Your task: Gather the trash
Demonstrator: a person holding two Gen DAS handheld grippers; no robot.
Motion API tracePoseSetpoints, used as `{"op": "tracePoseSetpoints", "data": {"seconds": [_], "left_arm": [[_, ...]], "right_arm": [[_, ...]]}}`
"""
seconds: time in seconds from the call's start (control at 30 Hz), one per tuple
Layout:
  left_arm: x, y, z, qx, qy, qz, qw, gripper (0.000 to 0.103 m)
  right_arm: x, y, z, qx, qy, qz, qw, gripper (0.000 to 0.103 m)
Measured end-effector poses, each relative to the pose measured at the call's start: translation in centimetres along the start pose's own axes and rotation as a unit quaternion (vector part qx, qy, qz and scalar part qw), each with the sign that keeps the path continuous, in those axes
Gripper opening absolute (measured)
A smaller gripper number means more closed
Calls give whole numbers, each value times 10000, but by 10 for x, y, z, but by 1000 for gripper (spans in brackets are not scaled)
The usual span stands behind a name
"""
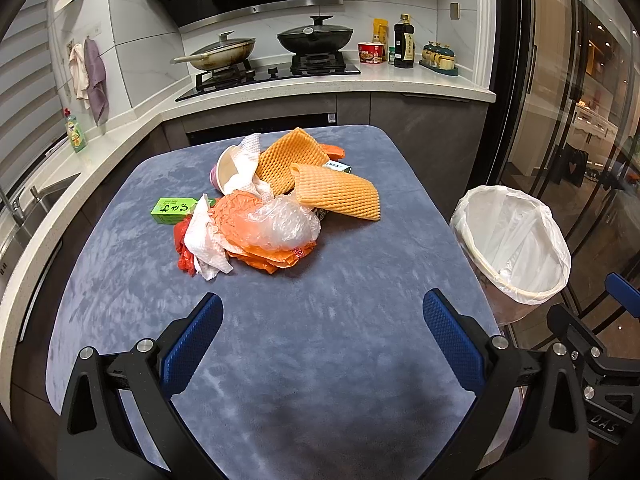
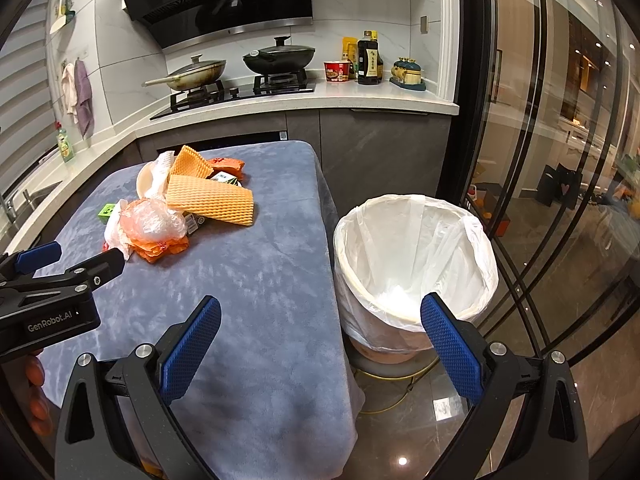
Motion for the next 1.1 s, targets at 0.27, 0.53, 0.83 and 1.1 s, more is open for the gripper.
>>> {"op": "tracePoseSetpoints", "data": {"seconds": [0.27,0.53,0.83,1.1], "left_arm": [[2,0,-1,8,-8,-4,10000,96],[2,0,0,19,-7,-7,10000,96],[1,1,-1,16,-6,1,10000,96],[1,1,-1,17,-7,2,10000,96]], "right_arm": [[0,-1,1,5,-3,3,10000,96],[0,-1,1,15,-3,-1,10000,96],[-3,-2,2,25,4,27,10000,96],[-2,-2,2,24,8,19,10000,96]]}}
Point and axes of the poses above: each gripper's, at about its wrist camera, not at the fingertips, and z roughly the way its jaws point, x to its left, y to its top, the point moved 3 cm from there along z, roughly the way its jaws point, and after that the axes turned 14 degrees about -z, right-handed, at the moved point
